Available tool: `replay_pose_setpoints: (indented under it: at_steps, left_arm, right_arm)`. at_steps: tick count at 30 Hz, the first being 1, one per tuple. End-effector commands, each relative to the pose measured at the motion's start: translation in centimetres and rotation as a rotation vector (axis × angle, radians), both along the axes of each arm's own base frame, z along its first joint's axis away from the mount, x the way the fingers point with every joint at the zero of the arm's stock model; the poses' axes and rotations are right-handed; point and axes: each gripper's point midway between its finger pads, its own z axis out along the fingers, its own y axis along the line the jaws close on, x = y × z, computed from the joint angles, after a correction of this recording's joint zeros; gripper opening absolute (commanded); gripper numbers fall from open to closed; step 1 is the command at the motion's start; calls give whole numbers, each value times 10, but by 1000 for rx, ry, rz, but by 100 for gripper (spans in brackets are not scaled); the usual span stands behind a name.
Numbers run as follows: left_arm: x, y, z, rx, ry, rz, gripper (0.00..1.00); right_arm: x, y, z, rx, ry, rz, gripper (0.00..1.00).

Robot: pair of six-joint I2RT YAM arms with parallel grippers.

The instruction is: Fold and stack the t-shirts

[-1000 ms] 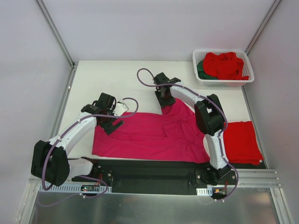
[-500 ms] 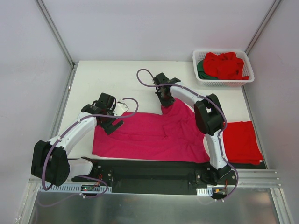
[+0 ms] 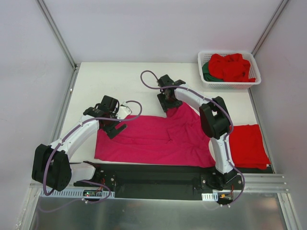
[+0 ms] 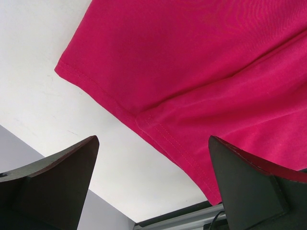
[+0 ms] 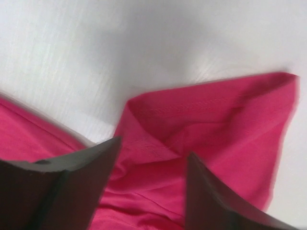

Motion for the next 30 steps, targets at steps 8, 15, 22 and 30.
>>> replay_pose_setpoints:
  at_steps: [8,15,22,30]
  left_arm:
    - [0,3,13,3,-25,5,99]
    - [0,2,13,2,-23,9,99]
    - [2,2,16,2,-30,10,99]
    - [1,2,17,2,-30,12,99]
  right_arm:
    - [0,11,9,47,-4,19,44]
    - [0,10,7,44,3,18,17]
    - [3,9,16,43,-20,13,1]
    - [9,8,32,51,-67,4,16]
